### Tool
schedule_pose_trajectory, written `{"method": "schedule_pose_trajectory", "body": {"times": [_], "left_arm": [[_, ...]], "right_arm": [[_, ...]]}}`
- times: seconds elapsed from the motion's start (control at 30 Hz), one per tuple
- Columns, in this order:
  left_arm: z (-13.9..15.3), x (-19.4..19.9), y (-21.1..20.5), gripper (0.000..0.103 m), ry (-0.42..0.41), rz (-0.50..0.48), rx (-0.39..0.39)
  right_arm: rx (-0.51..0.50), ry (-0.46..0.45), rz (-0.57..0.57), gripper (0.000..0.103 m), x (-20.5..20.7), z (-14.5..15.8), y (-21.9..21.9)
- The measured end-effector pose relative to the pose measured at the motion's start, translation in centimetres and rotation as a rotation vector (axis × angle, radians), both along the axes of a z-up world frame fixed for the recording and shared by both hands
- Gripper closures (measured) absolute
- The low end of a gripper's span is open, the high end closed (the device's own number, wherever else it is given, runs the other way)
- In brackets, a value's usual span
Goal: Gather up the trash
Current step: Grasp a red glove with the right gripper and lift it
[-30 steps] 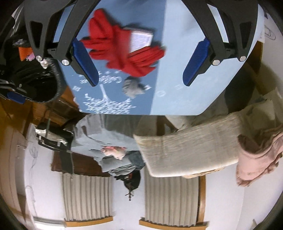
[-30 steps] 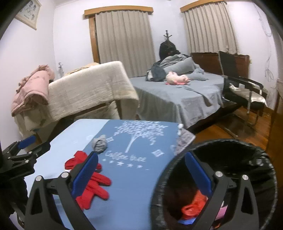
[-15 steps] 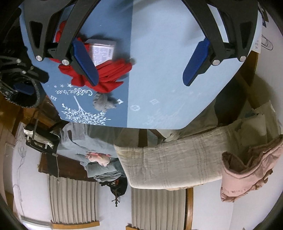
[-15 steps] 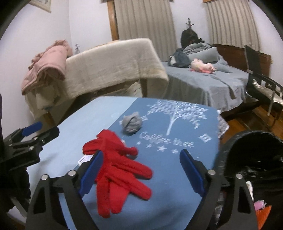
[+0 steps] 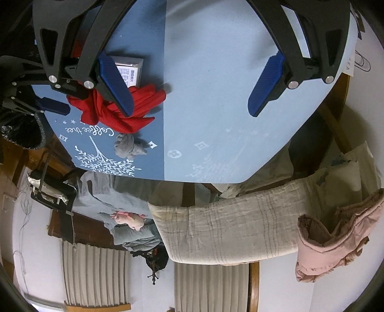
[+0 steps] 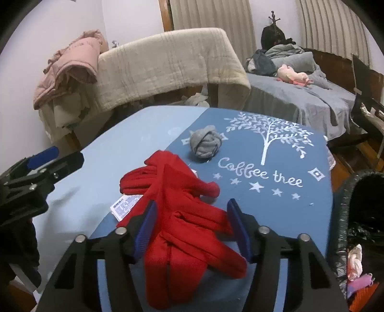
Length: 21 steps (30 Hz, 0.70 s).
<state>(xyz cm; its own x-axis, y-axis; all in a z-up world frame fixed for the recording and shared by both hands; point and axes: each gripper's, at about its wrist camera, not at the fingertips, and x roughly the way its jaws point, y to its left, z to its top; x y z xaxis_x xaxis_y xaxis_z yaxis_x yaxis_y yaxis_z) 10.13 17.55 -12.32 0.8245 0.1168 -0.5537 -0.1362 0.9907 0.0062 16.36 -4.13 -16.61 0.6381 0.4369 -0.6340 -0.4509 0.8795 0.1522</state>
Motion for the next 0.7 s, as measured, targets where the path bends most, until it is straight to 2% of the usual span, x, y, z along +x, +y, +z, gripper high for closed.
{"method": "schedule_pose_trajectory", "body": {"times": [0.17, 0.23, 0.3, 0.4, 0.7], "left_arm": [[-0.2, 0.3, 0.1, 0.01, 0.006, -0.001, -0.006], [-0.3, 0.4, 0.0, 0.01, 0.007, -0.003, -0.009], [-0.3, 0.4, -0.2, 0.01, 0.006, -0.007, -0.009], [-0.2, 0.4, -0.6, 0.01, 0.003, -0.016, -0.011], [-0.1, 0.7, -2.7, 0.01, 0.002, -0.056, -0.016]], "right_arm": [[0.008, 0.033, 0.038, 0.069, 0.3, -0.6, 0.3], [0.016, 0.038, 0.052, 0.082, 0.3, -0.5, 0.2], [0.026, 0.034, 0.059, 0.087, 0.1, -0.1, -0.1], [0.037, 0.017, 0.053, 0.09, -0.1, 0.8, -0.8], [0.059, -0.014, -0.009, 0.09, 0.0, 2.8, -3.8]]}}
